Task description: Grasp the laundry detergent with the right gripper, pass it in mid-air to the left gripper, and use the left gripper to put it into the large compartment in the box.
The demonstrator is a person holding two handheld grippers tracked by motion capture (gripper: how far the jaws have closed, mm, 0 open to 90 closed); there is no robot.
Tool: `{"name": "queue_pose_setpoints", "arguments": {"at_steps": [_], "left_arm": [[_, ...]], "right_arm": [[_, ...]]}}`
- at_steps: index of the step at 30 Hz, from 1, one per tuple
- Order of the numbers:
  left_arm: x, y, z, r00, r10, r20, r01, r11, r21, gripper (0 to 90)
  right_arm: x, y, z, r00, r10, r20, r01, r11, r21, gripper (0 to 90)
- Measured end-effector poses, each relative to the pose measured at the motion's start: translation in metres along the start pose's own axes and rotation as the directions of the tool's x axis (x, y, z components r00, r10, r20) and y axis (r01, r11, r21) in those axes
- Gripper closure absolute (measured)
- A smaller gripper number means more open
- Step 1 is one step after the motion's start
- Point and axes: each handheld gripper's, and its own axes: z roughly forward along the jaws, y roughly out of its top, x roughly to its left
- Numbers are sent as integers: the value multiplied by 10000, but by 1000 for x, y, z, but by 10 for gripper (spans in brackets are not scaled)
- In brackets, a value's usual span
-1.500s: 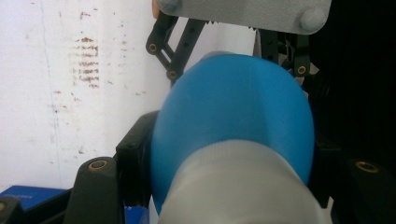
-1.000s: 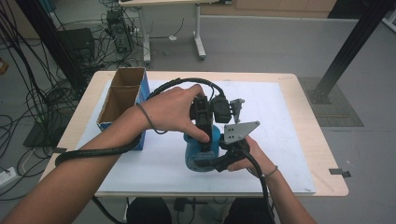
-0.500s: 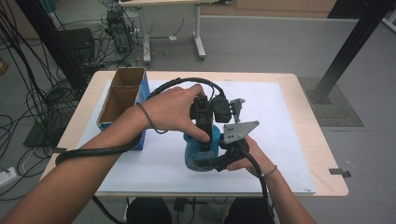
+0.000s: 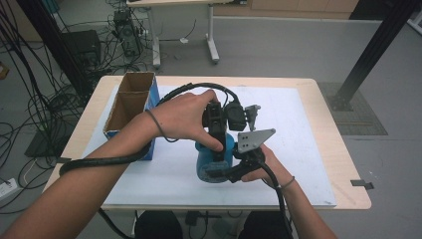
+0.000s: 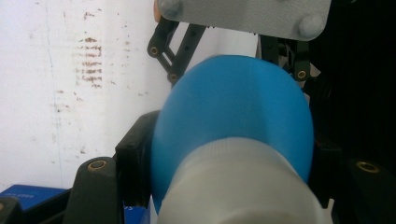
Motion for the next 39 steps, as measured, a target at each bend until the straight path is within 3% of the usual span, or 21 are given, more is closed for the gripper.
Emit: {"name": "queue_pose_setpoints", "arguments": {"at_steps": [39], "left_arm": [[-1,-3,-1,10000,-21,-41,21,10000,-86,363]], "right_arm": [[-2,-3,2,10000,0,-29,0,9999,-157,415]]}}
